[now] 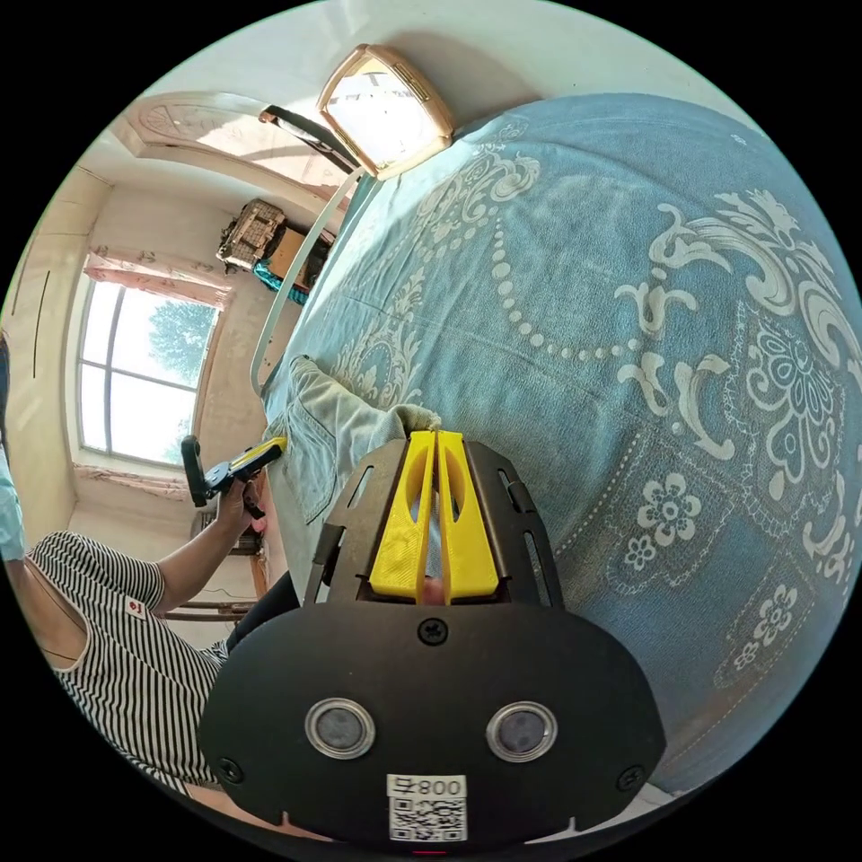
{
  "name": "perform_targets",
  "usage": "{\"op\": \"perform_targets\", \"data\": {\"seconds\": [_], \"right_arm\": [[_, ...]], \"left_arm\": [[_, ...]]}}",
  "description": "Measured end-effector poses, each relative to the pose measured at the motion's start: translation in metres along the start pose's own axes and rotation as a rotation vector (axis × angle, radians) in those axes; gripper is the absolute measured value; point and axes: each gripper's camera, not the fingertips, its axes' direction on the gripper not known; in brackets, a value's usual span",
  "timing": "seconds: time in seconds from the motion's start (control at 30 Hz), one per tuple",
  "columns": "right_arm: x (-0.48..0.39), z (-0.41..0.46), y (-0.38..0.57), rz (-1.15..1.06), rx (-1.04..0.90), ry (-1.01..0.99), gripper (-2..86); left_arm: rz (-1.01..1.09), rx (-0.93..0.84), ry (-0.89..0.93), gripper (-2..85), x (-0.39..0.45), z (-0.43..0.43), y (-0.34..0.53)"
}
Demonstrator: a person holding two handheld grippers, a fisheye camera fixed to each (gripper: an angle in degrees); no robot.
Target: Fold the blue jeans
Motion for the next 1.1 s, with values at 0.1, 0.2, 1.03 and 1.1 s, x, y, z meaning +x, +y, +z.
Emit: {"op": "perform_targets", "data": {"seconds": [0.1,0.2,1.03,1.1], "right_arm": [[0.004,-0.001,0.001,-0.006,-0.01,0.011,0.1],[0.004,-0.002,0.003,-0.02,-0.021,0.026,0.1],[-0.017,-0.07,0.08,0.043,0.133,-0.018,0.1],[-0.035,-0.085,0.093,0.022,0.185,0.06,0.0]], "left_arm": [[0.0,0.004,0.044,0.1,-0.006,0.004,-0.001],[-0.003,0.027,0.03,0.1,-0.001,-0.003,-0.008],[0.499,0.067,0.468,0.2,0.248,0.083,-0.147],[0.495,0.088,0.441,0.2,0.254,0.083,-0.154]]}}
